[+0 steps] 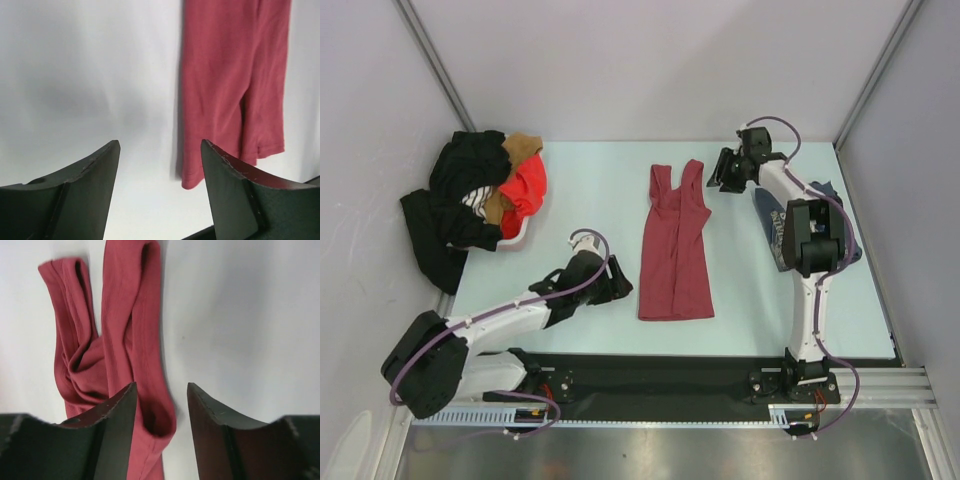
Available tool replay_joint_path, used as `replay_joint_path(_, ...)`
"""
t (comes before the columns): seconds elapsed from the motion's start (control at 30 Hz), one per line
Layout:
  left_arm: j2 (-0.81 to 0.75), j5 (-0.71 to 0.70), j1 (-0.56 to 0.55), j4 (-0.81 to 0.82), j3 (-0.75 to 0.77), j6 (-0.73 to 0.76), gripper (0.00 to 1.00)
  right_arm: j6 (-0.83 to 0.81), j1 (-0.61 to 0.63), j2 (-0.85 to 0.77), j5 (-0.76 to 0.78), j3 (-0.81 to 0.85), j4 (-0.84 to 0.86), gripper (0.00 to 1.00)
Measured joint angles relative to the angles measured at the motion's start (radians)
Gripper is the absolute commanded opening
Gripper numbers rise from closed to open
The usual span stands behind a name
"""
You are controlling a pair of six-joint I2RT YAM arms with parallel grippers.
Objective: Fold and stack the tank tops
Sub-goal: Fold the tank top
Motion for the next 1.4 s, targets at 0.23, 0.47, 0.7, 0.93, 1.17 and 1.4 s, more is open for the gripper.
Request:
replay_joint_path(0.23,-0.039,0.001,0.004,-0.047,0.029,0.040,0.70,-0.031,0.123,-0.092,0.212,-0.061,-0.114,0.59)
replay_joint_path(0.47,-0.061,0.002,0.004,-0.084,0.029,0.057,0.69,-0.029,0.191,-0.100,0.322,-0.116,-0.180,0.40)
replay_joint_path(0.7,-0.106,0.000,0.004,-0.116,0.029,0.076,0.69,-0.022,0.190,-0.100,0.368,-0.116,-0.193,0.11)
replay_joint_path(0.93,-0.108,0.000,0.004,-0.126,0.029,0.077,0.68,-0.024,0.206,-0.100,0.380,-0.097,-0.200,0.00)
replay_joint_path(1.17,-0.108,0.001,0.004,-0.127,0.029,0.085,0.68,-0.031,0.267,-0.099,0.384,-0.029,-0.214,0.00)
replay_joint_path(1.4,-0.108,0.001,0.004,-0.129,0.029,0.085,0.68,-0.026,0.333,-0.067,0.385,0.083,-0.224,0.00)
